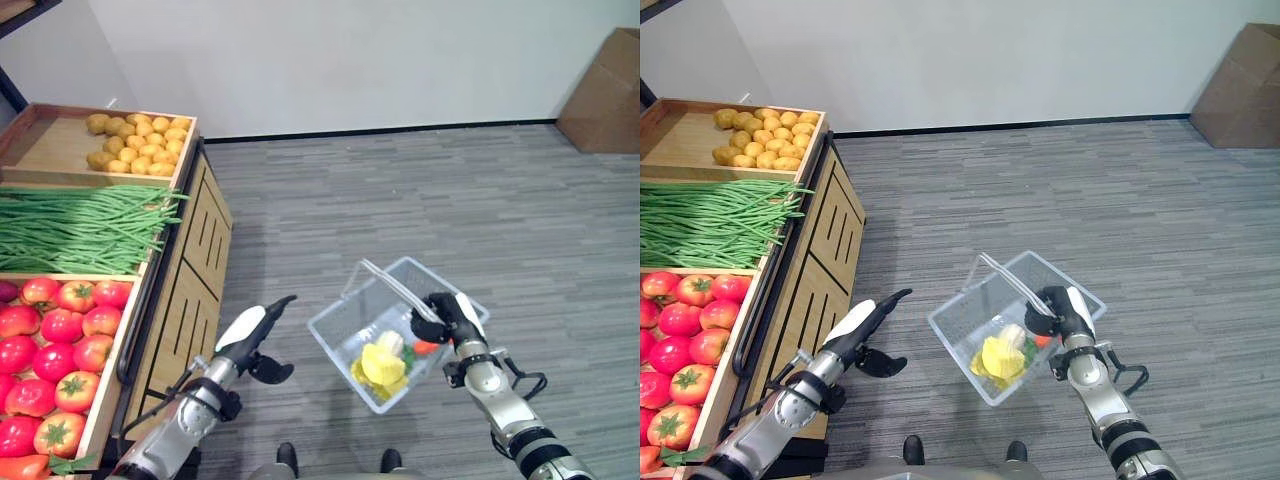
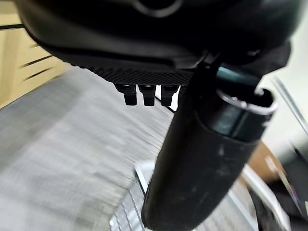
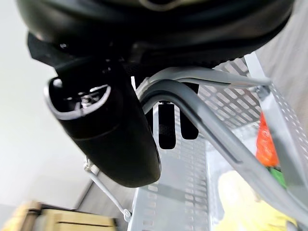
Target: Get the vegetables into the basket
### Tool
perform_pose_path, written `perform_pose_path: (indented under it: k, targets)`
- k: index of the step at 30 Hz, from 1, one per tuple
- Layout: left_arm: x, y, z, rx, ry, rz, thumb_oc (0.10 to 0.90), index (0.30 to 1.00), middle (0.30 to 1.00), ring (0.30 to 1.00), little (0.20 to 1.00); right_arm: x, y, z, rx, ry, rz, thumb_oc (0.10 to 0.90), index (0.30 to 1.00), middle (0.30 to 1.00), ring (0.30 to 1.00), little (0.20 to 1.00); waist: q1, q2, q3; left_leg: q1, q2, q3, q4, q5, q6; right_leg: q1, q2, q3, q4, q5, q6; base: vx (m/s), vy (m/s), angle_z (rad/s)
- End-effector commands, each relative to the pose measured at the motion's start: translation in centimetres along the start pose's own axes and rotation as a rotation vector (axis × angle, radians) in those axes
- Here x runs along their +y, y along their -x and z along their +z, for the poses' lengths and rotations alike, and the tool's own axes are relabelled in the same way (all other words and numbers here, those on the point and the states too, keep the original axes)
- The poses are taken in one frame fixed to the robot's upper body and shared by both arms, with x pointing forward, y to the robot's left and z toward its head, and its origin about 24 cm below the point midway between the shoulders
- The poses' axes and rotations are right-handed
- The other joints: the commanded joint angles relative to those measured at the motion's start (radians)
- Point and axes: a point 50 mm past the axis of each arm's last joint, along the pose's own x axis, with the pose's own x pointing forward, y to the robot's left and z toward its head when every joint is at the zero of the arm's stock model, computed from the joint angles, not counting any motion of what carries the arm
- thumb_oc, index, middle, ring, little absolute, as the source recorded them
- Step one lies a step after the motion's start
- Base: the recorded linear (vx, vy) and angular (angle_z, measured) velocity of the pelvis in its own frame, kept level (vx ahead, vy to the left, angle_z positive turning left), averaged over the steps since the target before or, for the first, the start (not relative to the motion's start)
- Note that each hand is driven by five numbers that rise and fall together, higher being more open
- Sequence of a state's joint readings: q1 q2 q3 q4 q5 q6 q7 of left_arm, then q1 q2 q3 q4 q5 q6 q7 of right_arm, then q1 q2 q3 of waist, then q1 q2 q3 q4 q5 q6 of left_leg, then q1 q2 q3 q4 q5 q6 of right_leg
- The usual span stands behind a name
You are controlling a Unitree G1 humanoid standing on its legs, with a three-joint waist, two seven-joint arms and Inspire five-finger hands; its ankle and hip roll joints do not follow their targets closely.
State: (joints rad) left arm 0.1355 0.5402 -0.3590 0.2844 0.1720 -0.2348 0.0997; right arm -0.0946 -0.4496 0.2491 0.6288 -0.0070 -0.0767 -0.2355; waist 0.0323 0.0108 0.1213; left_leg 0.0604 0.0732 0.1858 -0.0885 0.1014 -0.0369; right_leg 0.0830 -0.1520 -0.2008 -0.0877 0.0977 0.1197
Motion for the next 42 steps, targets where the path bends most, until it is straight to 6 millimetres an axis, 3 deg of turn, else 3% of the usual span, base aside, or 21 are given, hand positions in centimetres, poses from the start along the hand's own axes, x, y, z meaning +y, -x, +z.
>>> perform_pose_path:
  k: [1,2,3,4,5,6,7,8,15,19,28,29,30,42]
  targets:
    - [1.9,-0.8,0.3,-0.025,0.102,0.090,0.900,1.000,1.000,1.000,1.000,-3.4,-1.8,5.2,-0.228,-0.038,-0.175,0.400,0.300,0.300,0.300,0.300,0.013,-0.039,-0.089,-0.009,0.047,-0.067,0.001,-0.053,-0.045,-0.005,-0.056,0.002,0.000,-0.022,0.067,-0.01,-0.013,0.07]
    - [1.3,-0.5,-1.2,0.053,0.181,0.106,0.900,1.000,1.000,1.000,1.000,-3.6,-1.8,4.3,-0.189,-0.038,-0.183,0.400,0.300,0.300,0.300,0.300,0.015,-0.039,-0.088,-0.011,0.046,-0.070,0.001,-0.051,-0.044,-0.006,-0.055,-0.001,0.000,-0.021,0.067,-0.02,-0.017,0.07]
    - [-0.2,0.5,-4.2,0.222,0.286,0.109,0.900,1.000,1.000,1.000,1.000,-3.9,-1.8,2.5,-0.106,-0.031,-0.190,0.400,0.300,0.300,0.300,0.300,0.016,-0.038,-0.086,-0.015,0.046,-0.076,0.001,-0.048,-0.044,-0.007,-0.055,-0.003,0.000,-0.020,0.066,-0.02,-0.017,0.08]
    - [-0.3,0.4,-4.2,0.221,0.287,0.109,0.900,1.000,1.000,1.000,1.000,-3.9,-1.8,2.5,-0.106,-0.031,-0.191,0.400,0.300,0.300,0.300,0.300,0.015,-0.037,-0.086,-0.016,0.046,-0.076,0.001,-0.048,-0.044,-0.007,-0.055,-0.003,0.000,-0.021,0.066,-0.02,-0.015,0.10]
    - [-1.2,1.1,-6.1,0.327,0.302,0.110,0.900,1.000,1.000,1.000,1.000,-4.3,-1.8,1.3,-0.051,-0.009,-0.198,0.400,0.300,0.300,0.300,0.300,0.016,-0.036,-0.084,-0.020,0.047,-0.080,0.001,-0.045,-0.044,-0.010,-0.055,-0.007,0.000,-0.019,0.066,-0.01,-0.006,0.09]
    - [-1.2,1.0,-6.0,0.326,0.302,0.110,0.900,1.000,1.000,1.000,1.000,-4.3,-1.8,1.3,-0.052,-0.009,-0.198,0.400,0.300,0.300,0.300,0.300,0.016,-0.036,-0.083,-0.020,0.047,-0.080,0.001,-0.045,-0.044,-0.010,-0.055,-0.007,0.000,-0.019,0.066,-0.02,-0.010,0.10]
    - [-2.1,1.8,-7.5,0.416,0.293,0.093,0.900,1.000,1.000,1.000,1.000,-4.6,-1.7,-0.1,0.010,0.031,-0.202,0.400,0.300,0.300,0.300,0.300,0.017,-0.036,-0.083,-0.024,0.046,-0.082,0.001,-0.043,-0.044,-0.012,-0.055,-0.006,0.000,-0.019,0.065,-0.01,-0.006,0.09]
    - [-2.4,1.8,-7.7,0.429,0.292,0.086,0.900,1.000,1.000,1.000,1.000,-4.9,-1.7,-0.4,0.027,0.046,-0.206,0.400,0.300,0.300,0.300,0.300,0.019,-0.035,-0.080,-0.026,0.047,-0.083,0.001,-0.043,-0.045,-0.013,-0.054,-0.005,0.000,-0.019,0.065,-0.02,-0.011,0.07]
    - [-7.0,7.3,-13.4,0.901,0.279,0.013,0.900,1.000,1.000,1.000,1.000,-5.5,-0.1,-6.5,0.327,0.033,-0.223,0.400,0.300,0.300,0.300,0.300,0.016,-0.034,-0.074,-0.024,0.054,-0.072,0.001,-0.042,-0.052,-0.023,-0.046,0.004,0.000,-0.018,0.060,0.00,-0.014,-0.01]
    - [-8.2,9.1,-14.1,0.999,0.255,-0.024,0.900,1.000,1.000,1.000,1.000,-5.3,0.4,-7.5,0.377,0.036,-0.213,0.400,0.300,0.300,0.300,0.300,0.015,-0.035,-0.078,-0.018,0.057,-0.069,0.001,-0.045,-0.054,-0.019,-0.043,0.005,0.000,-0.021,0.057,0.02,-0.013,-0.05]
    - [-9.9,10.1,-13.9,1.030,0.263,-0.079,0.900,1.000,1.000,1.000,1.000,-5.8,2.1,-10.2,0.522,0.002,-0.244,0.400,0.300,0.300,0.300,0.300,0.018,-0.032,-0.084,-0.017,0.060,-0.076,0.001,-0.045,-0.055,-0.013,-0.039,-0.001,0.000,-0.028,0.056,0.00,-0.003,-0.01]
    - [-10.0,10.1,-13.9,1.033,0.267,-0.076,0.900,1.000,1.000,1.000,1.000,-6.0,1.9,-9.9,0.512,0.014,-0.250,0.569,0.536,0.536,0.536,0.536,0.019,-0.032,-0.083,-0.019,0.060,-0.078,0.001,-0.045,-0.055,-0.015,-0.038,-0.002,0.000,-0.028,0.055,0.00,0.000,0.00]
    - [-10.0,10.1,-13.9,1.033,0.267,-0.076,0.900,1.000,1.000,1.000,1.000,-6.0,1.9,-9.9,0.512,0.014,-0.250,0.900,1.000,1.000,1.000,1.000,0.019,-0.032,-0.083,-0.020,0.060,-0.078,0.001,-0.045,-0.055,-0.015,-0.038,-0.002,0.000,-0.028,0.055,0.00,0.000,0.00]
    - [-10.4,9.9,-13.6,1.024,0.302,-0.069,0.900,1.000,1.000,1.000,1.000,-7.5,2.3,-10.5,0.555,0.066,-0.279,0.900,1.000,1.000,1.000,1.000,0.022,-0.028,-0.077,-0.025,0.060,-0.083,0.001,-0.043,-0.057,-0.019,-0.036,-0.006,0.000,-0.029,0.054,0.00,0.000,0.00]
